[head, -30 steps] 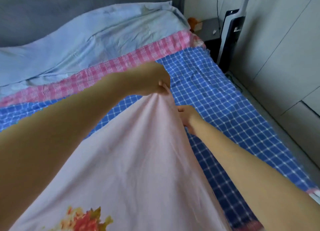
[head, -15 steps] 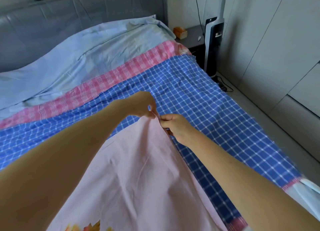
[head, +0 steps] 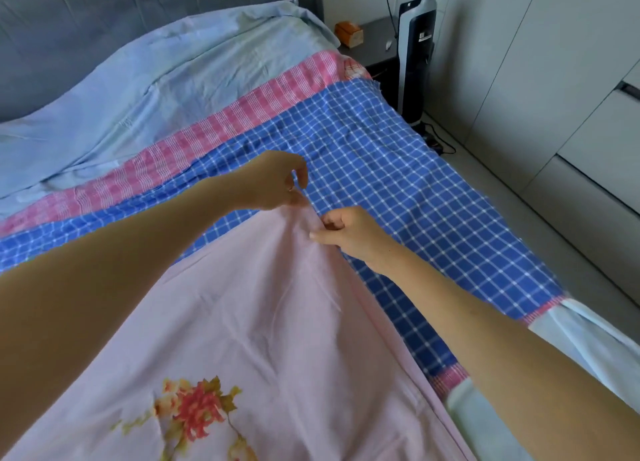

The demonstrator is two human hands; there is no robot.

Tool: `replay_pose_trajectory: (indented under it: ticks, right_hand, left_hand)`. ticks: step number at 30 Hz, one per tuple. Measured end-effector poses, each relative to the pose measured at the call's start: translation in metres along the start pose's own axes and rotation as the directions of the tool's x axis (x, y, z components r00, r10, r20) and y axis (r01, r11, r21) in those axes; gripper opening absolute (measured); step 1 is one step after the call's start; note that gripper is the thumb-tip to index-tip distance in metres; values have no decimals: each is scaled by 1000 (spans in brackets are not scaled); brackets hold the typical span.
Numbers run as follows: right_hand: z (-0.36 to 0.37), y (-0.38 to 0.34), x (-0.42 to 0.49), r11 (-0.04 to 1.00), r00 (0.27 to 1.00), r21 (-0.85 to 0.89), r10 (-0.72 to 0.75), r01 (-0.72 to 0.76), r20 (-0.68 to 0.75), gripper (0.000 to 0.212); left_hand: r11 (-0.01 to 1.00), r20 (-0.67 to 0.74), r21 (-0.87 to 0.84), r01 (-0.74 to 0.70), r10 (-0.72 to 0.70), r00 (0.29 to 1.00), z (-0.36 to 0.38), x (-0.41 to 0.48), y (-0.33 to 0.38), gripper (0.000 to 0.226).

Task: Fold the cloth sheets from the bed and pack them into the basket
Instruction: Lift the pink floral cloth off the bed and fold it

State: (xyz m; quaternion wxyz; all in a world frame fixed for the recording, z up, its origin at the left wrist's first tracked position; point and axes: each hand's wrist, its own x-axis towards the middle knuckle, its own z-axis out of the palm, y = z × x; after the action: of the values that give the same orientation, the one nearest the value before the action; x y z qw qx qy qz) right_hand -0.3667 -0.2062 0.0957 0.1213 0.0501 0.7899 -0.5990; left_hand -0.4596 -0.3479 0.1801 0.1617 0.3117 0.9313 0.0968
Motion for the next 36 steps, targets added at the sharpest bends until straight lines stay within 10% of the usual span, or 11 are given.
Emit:
replay_pose_trajectory:
  ticks: [4, 8, 22, 26, 28, 32, 36]
  right_hand:
    - [2, -3, -53, 979, 994, -180, -89, 98, 58, 9]
    - [7, 13, -117, 945, 988, -322, 0, 51, 157, 16]
    - [-33, 142, -465, 944, 949, -140, 309, -298, 64, 22]
    - [-36, 196, -533, 908, 908, -2, 418, -418, 5, 15]
    - [-23, 245, -559, 858, 845, 156, 510, -489, -159, 19]
    - [11, 337, -601, 668, 461, 280, 702, -689, -543, 24]
    - [24, 405, -610, 548, 414, 577, 836, -605, -361, 51]
  left_hand:
    - [993, 189, 118, 7, -29, 981, -3, -52, 34, 12]
    - [989, 414, -123, 82, -24, 910, 18, -111, 74, 14]
    - [768, 690, -535, 351, 158, 706, 210, -280, 320, 21]
    - [783, 656, -535, 317, 148, 740, 274, -302, 368, 24]
    - [804, 607, -525, 279, 124, 785, 309, -312, 383, 24]
    - [888, 577, -424, 178, 113, 809, 372, -332, 400, 24]
    - [850, 608, -438, 293, 39, 793, 407, -335, 394, 22]
